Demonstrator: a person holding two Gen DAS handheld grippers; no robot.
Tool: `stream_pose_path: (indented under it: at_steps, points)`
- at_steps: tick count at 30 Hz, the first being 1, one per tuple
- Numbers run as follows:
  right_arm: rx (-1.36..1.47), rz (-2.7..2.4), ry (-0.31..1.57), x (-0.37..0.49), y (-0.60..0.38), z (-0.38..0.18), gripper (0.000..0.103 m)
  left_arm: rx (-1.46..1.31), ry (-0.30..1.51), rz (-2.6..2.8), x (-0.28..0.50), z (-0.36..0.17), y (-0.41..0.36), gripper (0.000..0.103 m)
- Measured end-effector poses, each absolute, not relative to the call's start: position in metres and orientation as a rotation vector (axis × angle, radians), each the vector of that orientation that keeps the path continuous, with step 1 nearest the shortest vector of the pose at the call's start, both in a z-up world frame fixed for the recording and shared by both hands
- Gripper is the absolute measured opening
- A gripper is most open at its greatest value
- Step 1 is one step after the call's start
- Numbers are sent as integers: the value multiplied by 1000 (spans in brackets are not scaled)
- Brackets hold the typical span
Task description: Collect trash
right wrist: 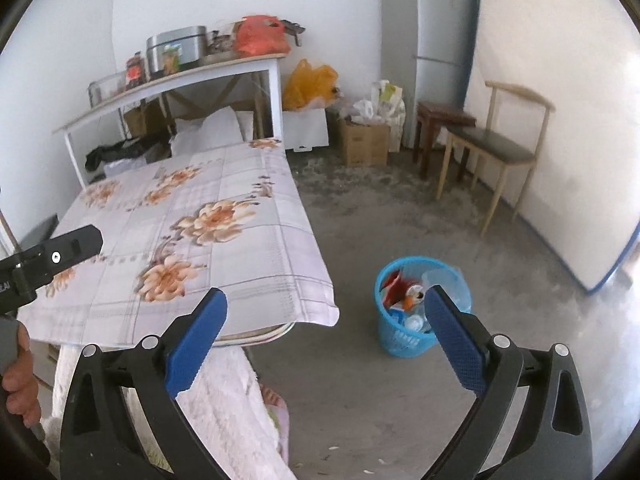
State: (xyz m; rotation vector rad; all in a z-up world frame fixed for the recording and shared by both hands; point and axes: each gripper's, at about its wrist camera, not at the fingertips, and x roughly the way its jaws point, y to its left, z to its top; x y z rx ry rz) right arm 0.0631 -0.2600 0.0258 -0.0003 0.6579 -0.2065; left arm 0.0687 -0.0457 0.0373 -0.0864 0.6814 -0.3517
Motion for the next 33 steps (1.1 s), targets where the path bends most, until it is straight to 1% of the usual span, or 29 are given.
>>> stream_pose_path:
  at_steps: [5,8,11,14,21,33]
  points:
    - [-101,-252,635,61,-242,35,95,-37,614,-248,55,36,-46,97]
    - [-97,-267,594,57,-243,43,95,-41,635,-231,55,33,-48,97]
    - [-52,-248,571,55,-246,46,95,-19,707,-204,59,26,-55,97]
    - [-12,-284,605,58,-252,38,95,-1,769,-174,60,14,-58,97]
    - [30,-340,708,56,-261,16,95,32,790,-166,56,4,-66,97]
    - [87,-374,748,51,-279,8,95,5,830,-146,61,-1,-70,97]
